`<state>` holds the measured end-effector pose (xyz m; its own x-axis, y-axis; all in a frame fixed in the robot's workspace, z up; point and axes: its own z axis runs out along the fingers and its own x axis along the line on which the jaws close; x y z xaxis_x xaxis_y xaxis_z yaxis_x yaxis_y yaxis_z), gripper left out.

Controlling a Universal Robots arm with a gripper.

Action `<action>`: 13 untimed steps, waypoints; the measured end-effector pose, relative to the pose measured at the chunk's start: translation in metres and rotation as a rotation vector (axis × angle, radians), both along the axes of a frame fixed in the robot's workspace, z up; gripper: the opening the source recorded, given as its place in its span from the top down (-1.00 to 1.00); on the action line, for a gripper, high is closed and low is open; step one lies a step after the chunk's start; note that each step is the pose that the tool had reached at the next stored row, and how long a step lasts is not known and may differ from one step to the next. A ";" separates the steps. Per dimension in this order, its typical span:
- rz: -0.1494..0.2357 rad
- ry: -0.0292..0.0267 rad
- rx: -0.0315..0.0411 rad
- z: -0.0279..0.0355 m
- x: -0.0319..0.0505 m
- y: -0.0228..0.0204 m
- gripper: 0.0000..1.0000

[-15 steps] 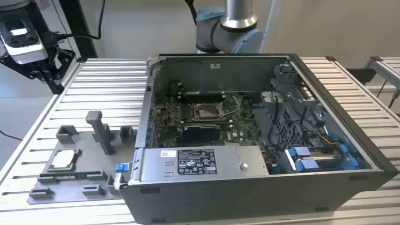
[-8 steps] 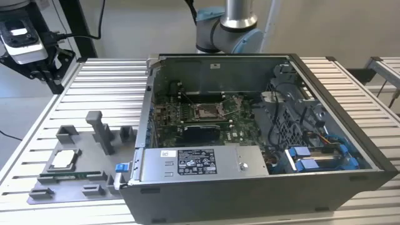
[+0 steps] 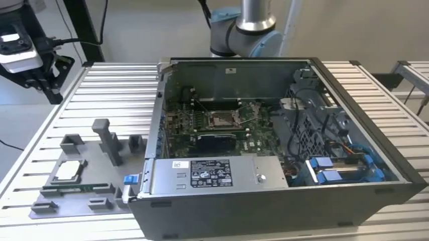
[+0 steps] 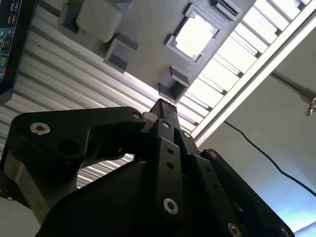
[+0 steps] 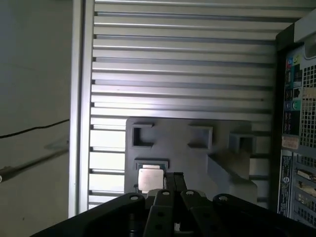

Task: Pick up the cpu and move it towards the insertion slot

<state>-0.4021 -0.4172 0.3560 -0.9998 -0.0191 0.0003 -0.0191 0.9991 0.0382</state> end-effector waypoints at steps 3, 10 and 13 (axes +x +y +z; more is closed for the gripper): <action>0.000 0.0000 0.0001 -0.0011 -0.0046 -0.0075 1.00; -0.001 -0.0002 0.0001 -0.0047 -0.0127 -0.0185 1.00; -0.001 0.0000 0.0000 -0.0055 -0.0132 -0.0186 1.00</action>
<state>-0.4153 -0.4359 0.3504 -0.9998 -0.0178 0.0003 -0.0177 0.9991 0.0382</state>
